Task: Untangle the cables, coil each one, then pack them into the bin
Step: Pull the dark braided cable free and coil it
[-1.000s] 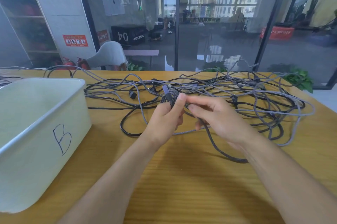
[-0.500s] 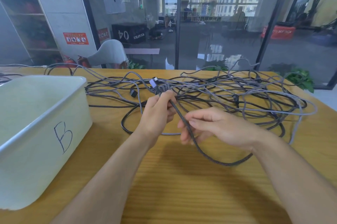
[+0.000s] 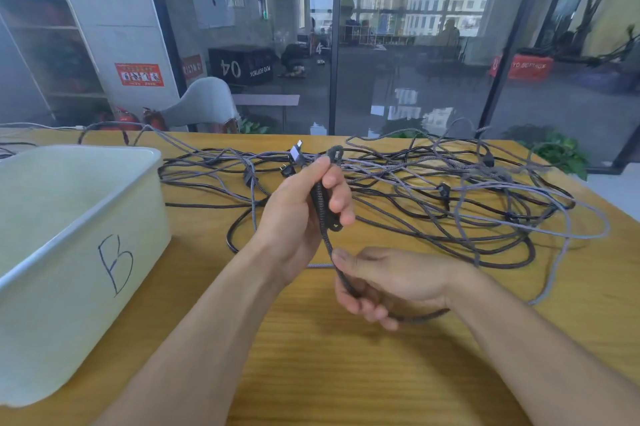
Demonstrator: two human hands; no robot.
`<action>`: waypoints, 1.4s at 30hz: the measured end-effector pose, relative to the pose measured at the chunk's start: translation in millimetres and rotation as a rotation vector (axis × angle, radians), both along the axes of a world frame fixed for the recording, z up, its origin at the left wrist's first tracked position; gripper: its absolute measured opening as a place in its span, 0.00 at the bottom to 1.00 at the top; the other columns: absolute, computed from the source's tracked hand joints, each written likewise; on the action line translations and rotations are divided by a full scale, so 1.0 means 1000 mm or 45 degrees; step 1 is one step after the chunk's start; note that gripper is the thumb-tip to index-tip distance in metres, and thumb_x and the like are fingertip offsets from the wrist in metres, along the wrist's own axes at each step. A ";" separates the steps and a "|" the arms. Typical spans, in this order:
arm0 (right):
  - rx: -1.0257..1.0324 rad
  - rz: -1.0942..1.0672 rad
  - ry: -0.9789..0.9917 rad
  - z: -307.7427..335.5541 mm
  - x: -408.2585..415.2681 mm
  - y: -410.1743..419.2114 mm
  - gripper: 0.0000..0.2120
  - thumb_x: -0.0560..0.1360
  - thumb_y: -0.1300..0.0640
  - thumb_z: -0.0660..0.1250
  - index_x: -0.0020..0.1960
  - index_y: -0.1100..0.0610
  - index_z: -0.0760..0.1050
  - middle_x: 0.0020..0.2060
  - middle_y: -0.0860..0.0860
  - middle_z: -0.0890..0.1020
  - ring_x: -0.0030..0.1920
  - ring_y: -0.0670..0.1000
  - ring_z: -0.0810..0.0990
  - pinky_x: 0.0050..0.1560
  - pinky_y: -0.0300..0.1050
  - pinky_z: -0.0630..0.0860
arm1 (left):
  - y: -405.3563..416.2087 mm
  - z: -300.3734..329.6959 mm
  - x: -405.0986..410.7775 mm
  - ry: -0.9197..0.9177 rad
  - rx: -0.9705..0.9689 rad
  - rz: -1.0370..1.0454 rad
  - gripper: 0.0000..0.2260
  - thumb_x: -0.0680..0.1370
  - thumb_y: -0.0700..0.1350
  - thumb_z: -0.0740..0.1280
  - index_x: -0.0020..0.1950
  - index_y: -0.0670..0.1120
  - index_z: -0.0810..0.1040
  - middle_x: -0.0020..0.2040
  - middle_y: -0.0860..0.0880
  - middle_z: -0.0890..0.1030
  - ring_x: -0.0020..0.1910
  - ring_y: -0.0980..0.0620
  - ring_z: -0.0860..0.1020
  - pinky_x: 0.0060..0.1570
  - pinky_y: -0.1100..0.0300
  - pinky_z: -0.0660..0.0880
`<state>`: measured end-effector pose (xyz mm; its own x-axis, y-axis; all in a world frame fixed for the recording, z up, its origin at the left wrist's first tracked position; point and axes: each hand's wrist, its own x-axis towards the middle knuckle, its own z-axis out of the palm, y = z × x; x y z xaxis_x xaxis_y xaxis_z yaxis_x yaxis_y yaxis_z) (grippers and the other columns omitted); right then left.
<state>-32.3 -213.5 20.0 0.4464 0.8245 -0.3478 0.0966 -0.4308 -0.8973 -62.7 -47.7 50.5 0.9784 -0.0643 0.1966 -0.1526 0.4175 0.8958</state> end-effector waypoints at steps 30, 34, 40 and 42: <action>-0.778 -0.136 -0.924 0.031 0.040 -0.082 0.14 0.81 0.39 0.66 0.44 0.45 0.84 0.38 0.45 0.85 0.41 0.49 0.82 0.47 0.48 0.78 | 0.005 0.000 -0.002 0.043 0.223 -0.021 0.21 0.86 0.45 0.55 0.31 0.51 0.65 0.25 0.54 0.57 0.25 0.54 0.53 0.30 0.56 0.48; -0.939 -0.469 -1.409 0.026 0.050 -0.076 0.24 0.80 0.32 0.61 0.37 0.49 0.77 0.30 0.47 0.79 0.35 0.49 0.76 0.61 0.51 0.70 | -0.002 -0.003 -0.003 0.054 0.326 -0.123 0.21 0.85 0.45 0.55 0.32 0.50 0.64 0.25 0.54 0.57 0.24 0.55 0.52 0.28 0.57 0.48; -0.732 -1.006 -1.606 0.026 0.047 -0.058 0.29 0.80 0.29 0.55 0.39 0.52 0.76 0.31 0.48 0.78 0.36 0.56 0.77 0.39 0.48 0.67 | -0.006 -0.007 -0.002 -0.013 0.501 -0.200 0.16 0.80 0.49 0.60 0.32 0.50 0.65 0.25 0.53 0.58 0.25 0.54 0.54 0.28 0.59 0.49; -0.638 -1.095 -1.630 0.026 0.046 -0.056 0.28 0.80 0.29 0.57 0.38 0.52 0.74 0.30 0.48 0.77 0.36 0.56 0.77 0.38 0.48 0.66 | -0.007 -0.007 -0.002 -0.039 0.587 -0.181 0.16 0.79 0.49 0.60 0.33 0.49 0.64 0.26 0.52 0.58 0.26 0.53 0.54 0.28 0.60 0.50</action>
